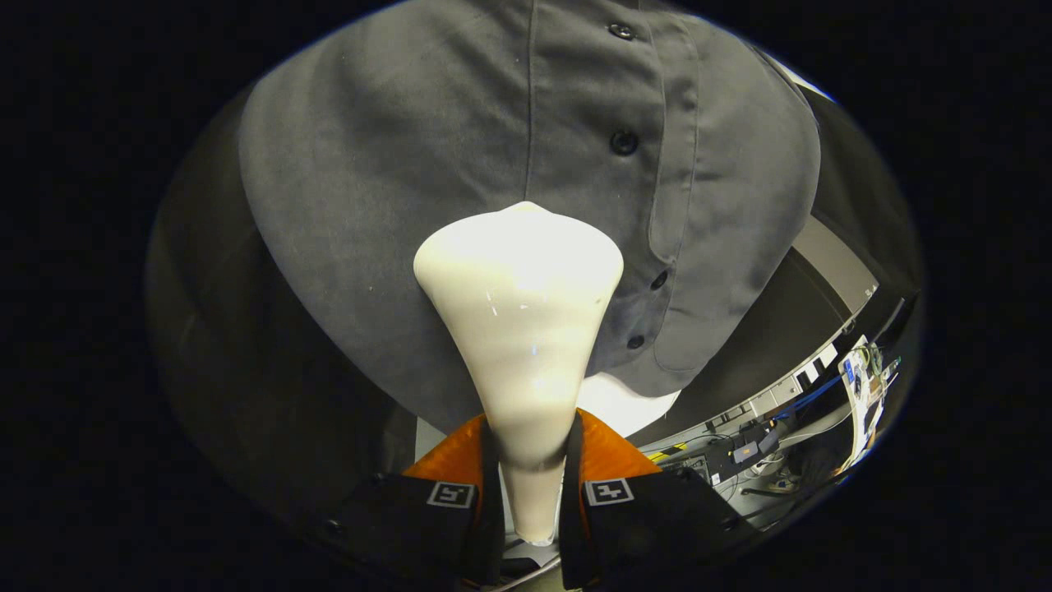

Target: Iron the clothes twice with a garment steamer, once on the left side and once on the right side.

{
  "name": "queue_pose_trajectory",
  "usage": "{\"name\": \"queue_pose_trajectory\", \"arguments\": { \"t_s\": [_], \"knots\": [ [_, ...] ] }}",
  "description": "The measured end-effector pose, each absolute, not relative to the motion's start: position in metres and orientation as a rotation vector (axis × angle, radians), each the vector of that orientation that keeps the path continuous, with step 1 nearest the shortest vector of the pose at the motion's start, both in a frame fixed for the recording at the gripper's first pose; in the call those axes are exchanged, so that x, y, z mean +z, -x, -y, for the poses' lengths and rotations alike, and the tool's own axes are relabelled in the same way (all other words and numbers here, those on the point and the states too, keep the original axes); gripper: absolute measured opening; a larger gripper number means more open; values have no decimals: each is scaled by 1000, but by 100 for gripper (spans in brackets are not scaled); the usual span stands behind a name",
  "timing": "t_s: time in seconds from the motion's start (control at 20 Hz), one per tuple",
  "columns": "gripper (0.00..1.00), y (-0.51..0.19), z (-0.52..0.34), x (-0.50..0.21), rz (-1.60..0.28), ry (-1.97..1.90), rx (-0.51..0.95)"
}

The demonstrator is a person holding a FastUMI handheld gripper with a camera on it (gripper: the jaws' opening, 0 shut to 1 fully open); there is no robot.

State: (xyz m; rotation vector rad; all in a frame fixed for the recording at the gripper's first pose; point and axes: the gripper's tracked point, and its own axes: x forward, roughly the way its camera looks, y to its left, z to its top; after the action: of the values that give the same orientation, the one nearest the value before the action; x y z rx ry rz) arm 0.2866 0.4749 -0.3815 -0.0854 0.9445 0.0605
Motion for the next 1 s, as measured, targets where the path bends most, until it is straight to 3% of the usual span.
{"name": "queue_pose_trajectory", "arguments": {
  "t_s": [1.0],
  "knots": [
    [35,-249,-450,-477,-1106,116,59]
  ]
}}
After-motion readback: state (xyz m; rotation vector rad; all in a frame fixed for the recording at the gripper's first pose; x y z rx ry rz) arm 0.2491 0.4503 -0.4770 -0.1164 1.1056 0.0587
